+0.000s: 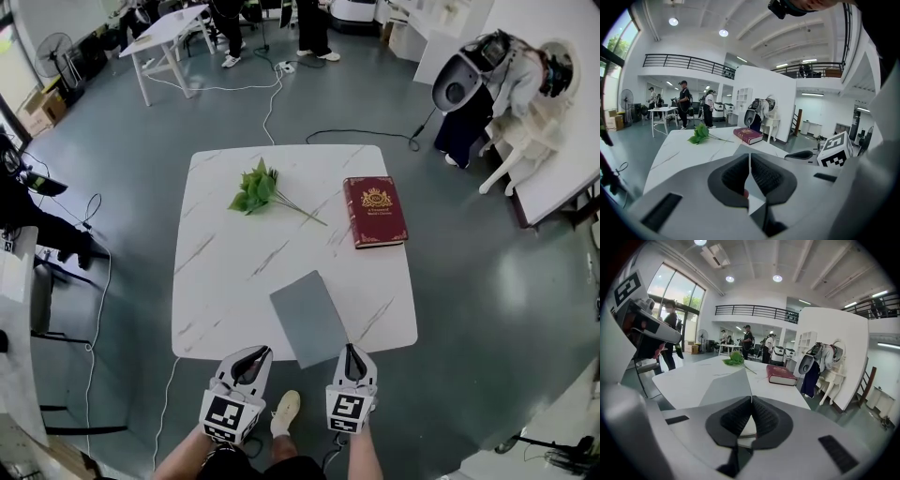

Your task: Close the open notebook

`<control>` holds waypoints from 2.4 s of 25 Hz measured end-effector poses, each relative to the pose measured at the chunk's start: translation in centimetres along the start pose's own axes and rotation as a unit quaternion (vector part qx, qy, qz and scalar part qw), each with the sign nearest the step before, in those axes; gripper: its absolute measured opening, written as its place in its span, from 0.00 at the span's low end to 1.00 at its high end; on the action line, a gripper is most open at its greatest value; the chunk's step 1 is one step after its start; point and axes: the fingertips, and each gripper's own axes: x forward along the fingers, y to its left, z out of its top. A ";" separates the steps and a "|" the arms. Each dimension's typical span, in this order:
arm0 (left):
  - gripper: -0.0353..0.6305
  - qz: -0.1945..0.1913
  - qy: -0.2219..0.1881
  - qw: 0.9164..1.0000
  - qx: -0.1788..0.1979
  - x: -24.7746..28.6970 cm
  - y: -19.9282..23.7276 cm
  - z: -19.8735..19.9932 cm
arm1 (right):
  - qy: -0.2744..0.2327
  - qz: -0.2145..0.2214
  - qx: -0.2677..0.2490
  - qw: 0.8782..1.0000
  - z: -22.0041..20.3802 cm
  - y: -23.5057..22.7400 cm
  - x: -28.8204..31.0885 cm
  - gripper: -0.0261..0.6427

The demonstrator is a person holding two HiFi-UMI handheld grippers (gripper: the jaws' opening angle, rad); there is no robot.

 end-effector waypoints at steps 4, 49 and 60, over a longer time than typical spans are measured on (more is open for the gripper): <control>0.10 0.005 0.009 1.000 -0.002 1.1 -0.3 -0.7 | 0.008 0.006 0.006 1.000 -1.5 -0.7 1.2 0.07; 0.10 0.018 0.012 1.000 -0.007 0.8 -2.2 -1.9 | 0.007 0.026 0.052 0.998 -4.1 -1.5 1.4 0.37; 0.10 0.031 -0.050 0.998 0.023 -4.8 -2.7 5.2 | -0.056 0.029 0.049 0.997 4.7 -1.3 -4.6 0.33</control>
